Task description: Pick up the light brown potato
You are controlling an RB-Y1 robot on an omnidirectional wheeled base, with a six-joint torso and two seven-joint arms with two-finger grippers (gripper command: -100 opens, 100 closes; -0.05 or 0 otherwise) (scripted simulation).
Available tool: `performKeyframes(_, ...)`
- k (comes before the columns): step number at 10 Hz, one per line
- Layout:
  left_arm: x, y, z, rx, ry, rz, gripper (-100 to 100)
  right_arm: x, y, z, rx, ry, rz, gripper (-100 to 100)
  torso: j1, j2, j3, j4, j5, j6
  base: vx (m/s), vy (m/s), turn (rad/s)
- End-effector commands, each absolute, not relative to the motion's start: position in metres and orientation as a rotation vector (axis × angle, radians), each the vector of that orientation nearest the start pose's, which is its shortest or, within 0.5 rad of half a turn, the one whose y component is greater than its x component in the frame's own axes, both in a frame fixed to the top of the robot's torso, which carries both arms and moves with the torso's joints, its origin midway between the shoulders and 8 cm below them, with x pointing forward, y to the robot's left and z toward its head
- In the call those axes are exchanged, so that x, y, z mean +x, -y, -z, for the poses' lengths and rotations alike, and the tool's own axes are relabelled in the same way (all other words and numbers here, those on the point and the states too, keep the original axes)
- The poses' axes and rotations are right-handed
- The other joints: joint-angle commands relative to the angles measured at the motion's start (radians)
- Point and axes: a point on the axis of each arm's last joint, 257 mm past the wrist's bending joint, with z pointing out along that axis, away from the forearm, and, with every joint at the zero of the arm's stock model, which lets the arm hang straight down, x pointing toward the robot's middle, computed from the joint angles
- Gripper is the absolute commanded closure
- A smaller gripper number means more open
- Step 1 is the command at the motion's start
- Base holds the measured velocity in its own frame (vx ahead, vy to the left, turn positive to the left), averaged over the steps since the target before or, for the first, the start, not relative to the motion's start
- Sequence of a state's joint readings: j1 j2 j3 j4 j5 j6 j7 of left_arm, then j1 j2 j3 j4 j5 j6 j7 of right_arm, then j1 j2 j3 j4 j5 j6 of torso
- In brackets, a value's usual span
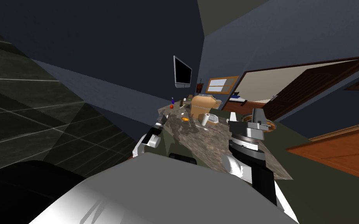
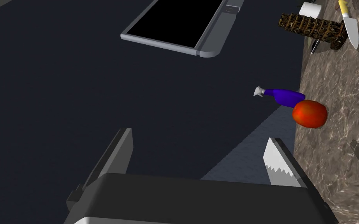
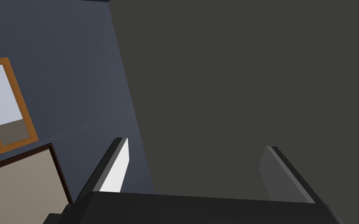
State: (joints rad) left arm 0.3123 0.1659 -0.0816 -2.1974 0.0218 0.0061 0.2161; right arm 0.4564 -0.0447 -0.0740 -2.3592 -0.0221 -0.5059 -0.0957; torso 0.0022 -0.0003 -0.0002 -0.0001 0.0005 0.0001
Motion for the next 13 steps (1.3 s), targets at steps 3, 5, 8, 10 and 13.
performKeyframes(3, 0.456, -0.227, 0.077, -1.07, -1.049, 1.452, -100, 0.323, 0.289, -0.076, 0.558, -0.525, -1.379, 0, 0.001, 0.0, 0.0, 0.0, 0.0, 0.0, 0.001, 0.038, -0.102)
performKeyframes(5, 0.463, -0.223, 0.085, -1.108, -1.078, 1.446, -100, 0.323, 0.289, -0.076, 0.558, -0.525, -1.379, 0, 0.0, 0.0, 0.0, 0.0, 0.0, 0.0, 0.001, 0.031, -0.131)
performKeyframes(8, 0.475, -0.216, 0.094, -1.168, -1.117, 1.445, -100, 0.323, 0.289, -0.076, 0.558, -0.525, -1.379, 0, 0.0, -0.001, 0.0, 0.0, 0.0, -0.001, 0.005, 0.031, -0.149)
performKeyframes(10, 0.481, -0.213, 0.101, -1.208, -1.141, 1.437, -100, 0.323, 0.289, -0.076, 0.558, -0.525, -1.379, 0, 0.0, -0.001, 0.0, 0.0, 0.0, -0.001, 0.003, 0.035, -0.116)
performKeyframes(13, 0.486, -0.211, 0.117, -1.276, -1.182, 1.406, -100, 0.323, 0.289, -0.076, 0.558, -0.525, -1.379, 0, 0.0, -0.001, -0.001, 0.0, 0.0, 0.0, 0.006, 0.033, -0.123)
